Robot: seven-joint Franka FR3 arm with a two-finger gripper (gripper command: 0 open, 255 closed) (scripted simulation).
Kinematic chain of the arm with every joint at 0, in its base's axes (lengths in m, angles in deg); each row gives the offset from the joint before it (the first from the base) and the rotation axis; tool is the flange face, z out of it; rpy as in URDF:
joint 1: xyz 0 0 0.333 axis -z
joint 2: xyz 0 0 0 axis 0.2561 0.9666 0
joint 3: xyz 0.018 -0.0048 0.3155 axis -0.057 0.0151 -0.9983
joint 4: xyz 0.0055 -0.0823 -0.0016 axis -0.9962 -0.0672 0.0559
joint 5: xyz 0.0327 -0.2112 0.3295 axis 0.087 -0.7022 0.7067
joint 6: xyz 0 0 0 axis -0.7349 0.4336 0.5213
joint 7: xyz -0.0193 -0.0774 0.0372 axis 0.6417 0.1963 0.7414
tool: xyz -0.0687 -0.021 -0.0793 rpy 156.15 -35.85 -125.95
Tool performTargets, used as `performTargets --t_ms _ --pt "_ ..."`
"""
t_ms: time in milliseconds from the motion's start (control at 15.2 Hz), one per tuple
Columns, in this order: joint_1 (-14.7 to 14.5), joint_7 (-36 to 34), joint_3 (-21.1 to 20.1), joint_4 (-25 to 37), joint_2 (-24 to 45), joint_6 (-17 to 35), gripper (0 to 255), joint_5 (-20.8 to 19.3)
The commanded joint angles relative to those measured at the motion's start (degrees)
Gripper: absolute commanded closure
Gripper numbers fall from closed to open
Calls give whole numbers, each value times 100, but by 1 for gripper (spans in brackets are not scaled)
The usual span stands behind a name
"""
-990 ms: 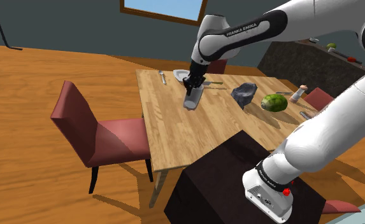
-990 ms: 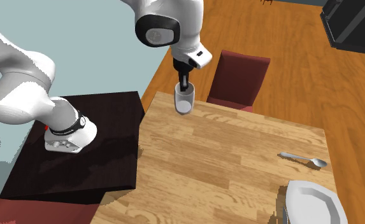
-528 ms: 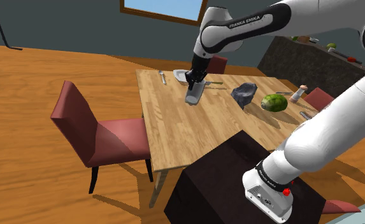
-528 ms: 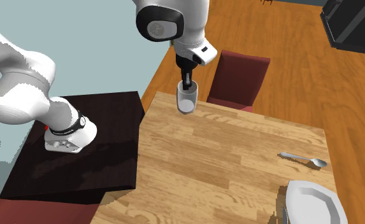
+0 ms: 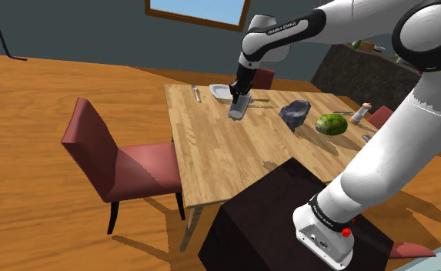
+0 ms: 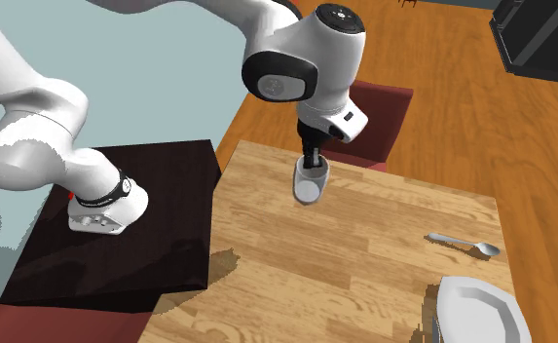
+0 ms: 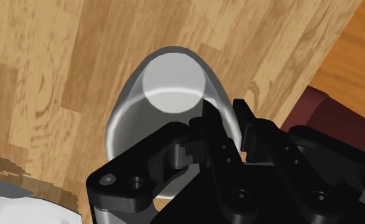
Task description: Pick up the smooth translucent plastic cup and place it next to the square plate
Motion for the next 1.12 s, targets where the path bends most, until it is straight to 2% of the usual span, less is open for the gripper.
performTargets --t_ms 0,594,1056 --pt "115 216 91 287 303 11 255 10" --pt "675 1076 364 1973 1790 -230 255 128" --pt "1149 1589 450 3866 3185 -754 255 228"
